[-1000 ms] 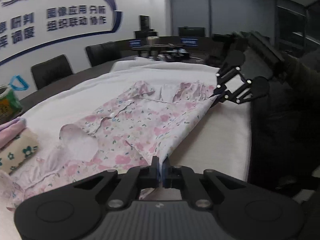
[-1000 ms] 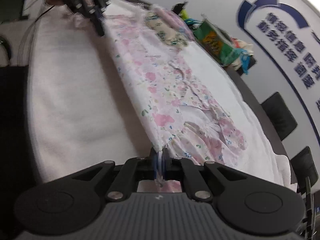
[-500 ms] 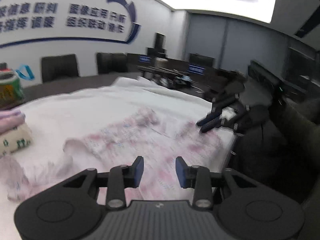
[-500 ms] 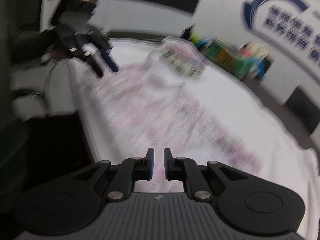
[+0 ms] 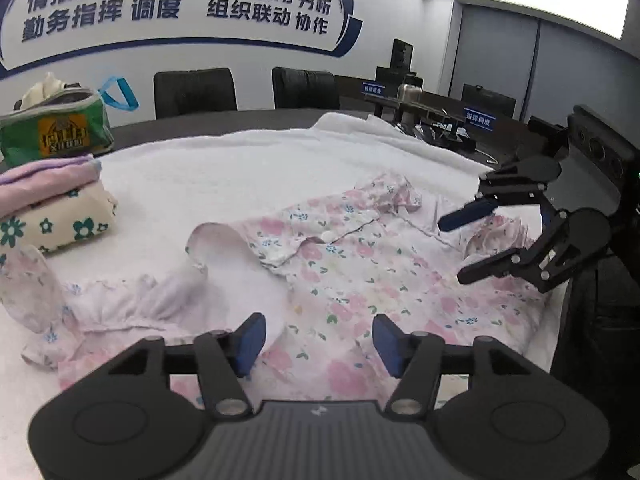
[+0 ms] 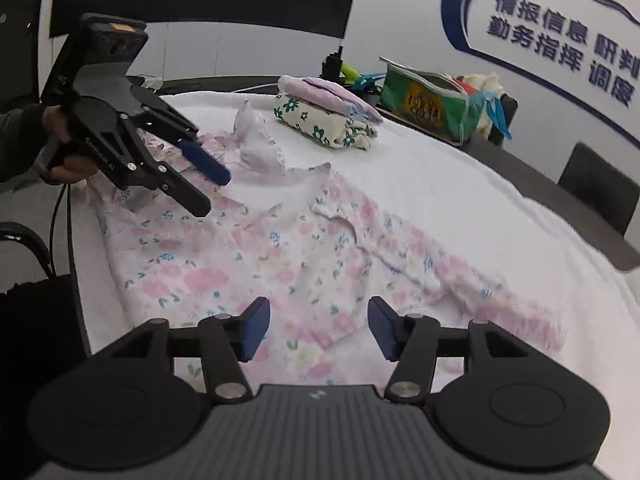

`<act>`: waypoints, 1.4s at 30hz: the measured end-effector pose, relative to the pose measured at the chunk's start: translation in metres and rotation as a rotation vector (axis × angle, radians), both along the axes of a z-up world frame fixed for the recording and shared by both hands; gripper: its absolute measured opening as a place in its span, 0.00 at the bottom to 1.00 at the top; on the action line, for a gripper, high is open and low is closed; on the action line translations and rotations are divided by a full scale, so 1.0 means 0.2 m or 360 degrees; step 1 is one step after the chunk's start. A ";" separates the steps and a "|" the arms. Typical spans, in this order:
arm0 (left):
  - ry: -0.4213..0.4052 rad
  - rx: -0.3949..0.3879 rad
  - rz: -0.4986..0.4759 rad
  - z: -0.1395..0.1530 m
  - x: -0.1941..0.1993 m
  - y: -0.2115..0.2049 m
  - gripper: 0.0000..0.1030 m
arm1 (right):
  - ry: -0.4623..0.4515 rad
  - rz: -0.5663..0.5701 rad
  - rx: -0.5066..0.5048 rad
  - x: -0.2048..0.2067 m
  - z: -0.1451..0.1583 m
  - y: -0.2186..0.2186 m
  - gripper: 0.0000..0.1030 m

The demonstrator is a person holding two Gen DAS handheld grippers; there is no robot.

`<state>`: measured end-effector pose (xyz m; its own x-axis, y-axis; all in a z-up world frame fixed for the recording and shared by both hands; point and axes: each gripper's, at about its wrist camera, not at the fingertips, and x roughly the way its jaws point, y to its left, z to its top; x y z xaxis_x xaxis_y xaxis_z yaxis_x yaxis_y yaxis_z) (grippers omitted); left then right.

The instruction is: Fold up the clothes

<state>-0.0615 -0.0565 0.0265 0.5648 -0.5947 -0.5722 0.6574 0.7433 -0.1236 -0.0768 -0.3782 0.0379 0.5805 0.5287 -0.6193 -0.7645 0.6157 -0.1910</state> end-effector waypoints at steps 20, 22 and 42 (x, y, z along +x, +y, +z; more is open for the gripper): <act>0.0044 0.0011 -0.0046 0.01 0.03 -0.01 0.00 | 0.0082 0.0117 -0.0113 0.06 0.04 -0.02 0.03; 0.0033 -0.0001 -0.0031 0.02 0.03 0.00 0.00 | 0.0062 0.0118 -0.0108 0.05 0.06 -0.02 0.02; 0.0086 0.0074 -0.0148 -0.03 0.00 -0.12 0.00 | 0.0239 0.0204 -0.0152 0.09 -0.06 0.00 0.02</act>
